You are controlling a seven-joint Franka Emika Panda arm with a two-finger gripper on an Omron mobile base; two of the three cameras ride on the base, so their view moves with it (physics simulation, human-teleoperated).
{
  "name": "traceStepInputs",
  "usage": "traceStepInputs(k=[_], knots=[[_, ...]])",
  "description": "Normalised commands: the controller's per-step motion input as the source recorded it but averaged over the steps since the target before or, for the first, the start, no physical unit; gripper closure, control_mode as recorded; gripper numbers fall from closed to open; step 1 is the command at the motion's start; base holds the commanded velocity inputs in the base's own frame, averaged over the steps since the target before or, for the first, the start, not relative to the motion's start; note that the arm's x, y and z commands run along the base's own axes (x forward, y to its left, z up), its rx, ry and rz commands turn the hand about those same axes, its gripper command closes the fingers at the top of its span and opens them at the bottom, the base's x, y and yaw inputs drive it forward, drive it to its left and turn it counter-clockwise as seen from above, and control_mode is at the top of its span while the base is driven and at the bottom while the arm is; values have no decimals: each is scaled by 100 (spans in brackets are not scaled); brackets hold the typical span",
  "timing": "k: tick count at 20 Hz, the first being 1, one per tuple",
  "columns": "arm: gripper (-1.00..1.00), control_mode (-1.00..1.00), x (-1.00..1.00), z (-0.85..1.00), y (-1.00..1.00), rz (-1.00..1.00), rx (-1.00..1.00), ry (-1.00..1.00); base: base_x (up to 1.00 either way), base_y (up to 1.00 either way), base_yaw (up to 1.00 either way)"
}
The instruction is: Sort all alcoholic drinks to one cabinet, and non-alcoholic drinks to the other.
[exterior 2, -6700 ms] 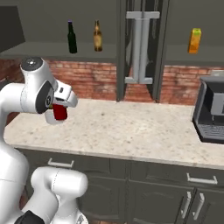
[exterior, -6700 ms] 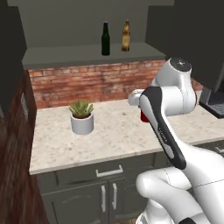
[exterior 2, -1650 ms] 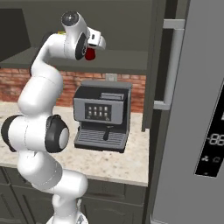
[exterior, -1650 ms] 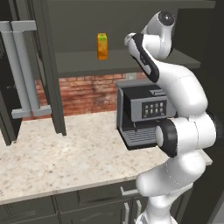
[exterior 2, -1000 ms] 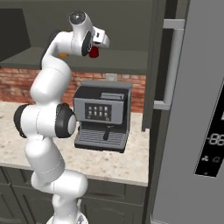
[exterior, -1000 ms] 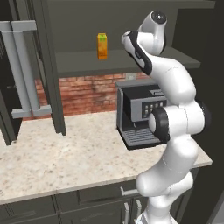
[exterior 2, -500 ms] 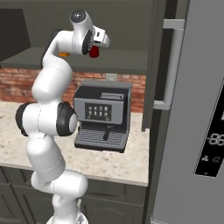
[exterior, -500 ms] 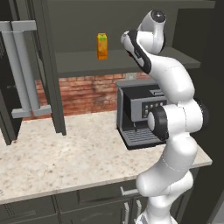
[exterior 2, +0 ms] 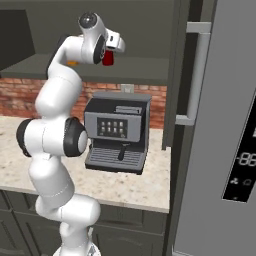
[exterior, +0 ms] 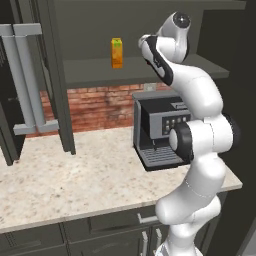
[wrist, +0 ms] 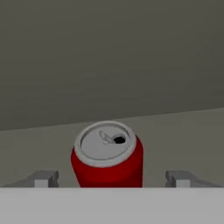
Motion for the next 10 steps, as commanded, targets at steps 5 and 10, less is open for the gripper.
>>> traceStepInputs(k=[5, 10], knots=[[-100, -100, -66, 0, 2, 0, 0, -12, 0, 0, 0], [-100, -100, -100, -5, 20, 0, 0, -2, 0, 0, 0]])
